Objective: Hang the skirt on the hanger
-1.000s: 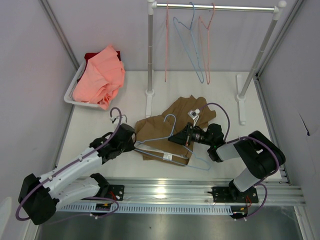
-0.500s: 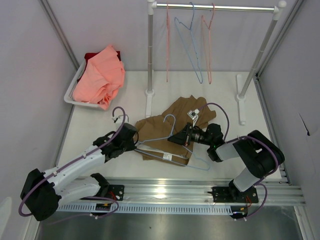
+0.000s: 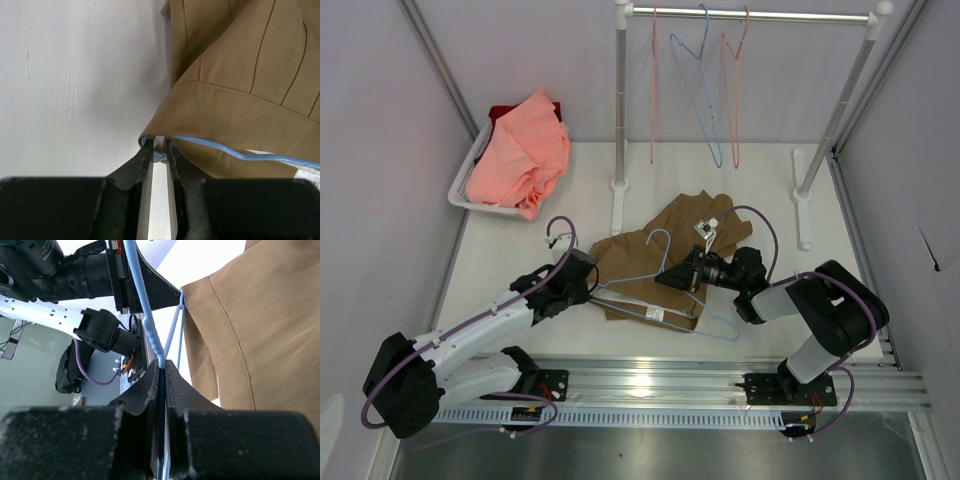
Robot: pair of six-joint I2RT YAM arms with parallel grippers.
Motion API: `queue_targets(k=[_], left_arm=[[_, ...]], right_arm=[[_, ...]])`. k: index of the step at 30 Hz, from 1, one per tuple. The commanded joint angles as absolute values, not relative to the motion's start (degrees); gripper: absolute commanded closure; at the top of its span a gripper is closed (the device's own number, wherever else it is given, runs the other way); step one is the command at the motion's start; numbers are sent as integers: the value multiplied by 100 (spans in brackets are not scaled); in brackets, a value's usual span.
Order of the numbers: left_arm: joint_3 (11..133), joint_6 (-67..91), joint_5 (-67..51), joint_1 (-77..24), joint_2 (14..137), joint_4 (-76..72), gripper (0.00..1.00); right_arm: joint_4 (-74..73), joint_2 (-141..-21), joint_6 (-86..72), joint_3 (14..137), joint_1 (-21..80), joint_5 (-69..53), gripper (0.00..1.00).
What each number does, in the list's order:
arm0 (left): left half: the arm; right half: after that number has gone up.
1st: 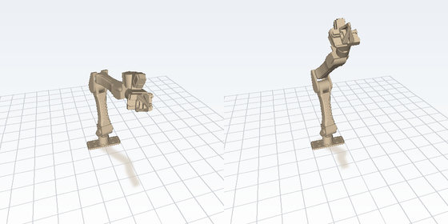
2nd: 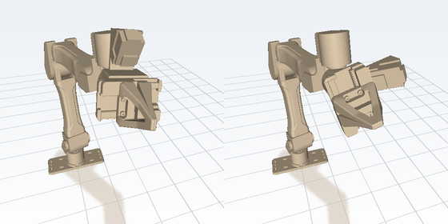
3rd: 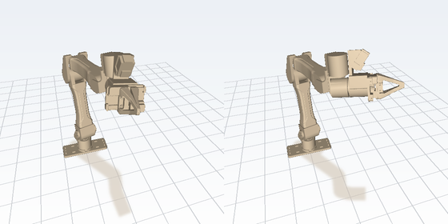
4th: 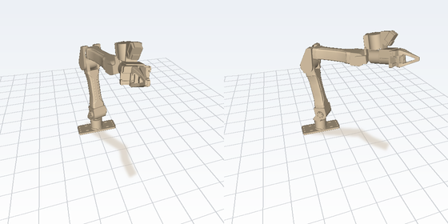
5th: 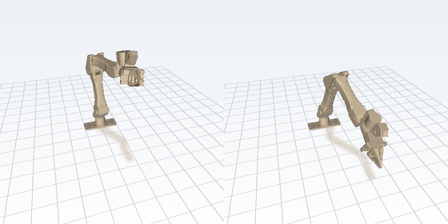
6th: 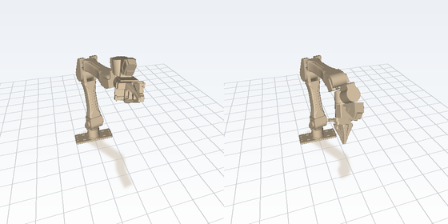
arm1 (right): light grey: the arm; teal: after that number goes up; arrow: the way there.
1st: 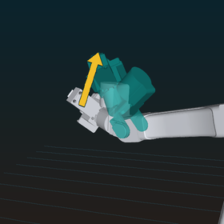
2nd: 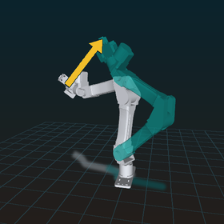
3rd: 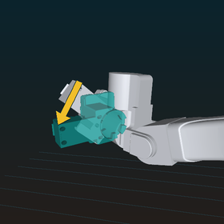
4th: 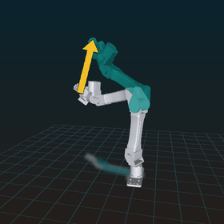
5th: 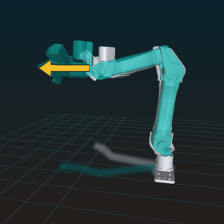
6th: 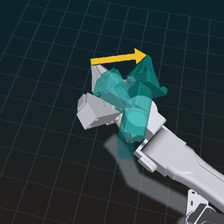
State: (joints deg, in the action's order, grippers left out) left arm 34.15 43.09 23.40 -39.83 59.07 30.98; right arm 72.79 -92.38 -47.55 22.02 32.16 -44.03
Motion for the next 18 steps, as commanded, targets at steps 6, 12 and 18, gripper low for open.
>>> queue_targets(k=[6,12,18], left_arm=[[3401,4193,2478,-3990,6003,2813,91],[3445,4105,2330,-3999,6003,2786,100],[3472,4131,2048,-4008,5906,2769,100]], right_arm=[[7813,-9264,-4632,2391,3261,-4368,100],[7813,-9246,-4623,2391,3261,-4351,100],[7989,-9325,-4710,2452,3252,-4377,100]])
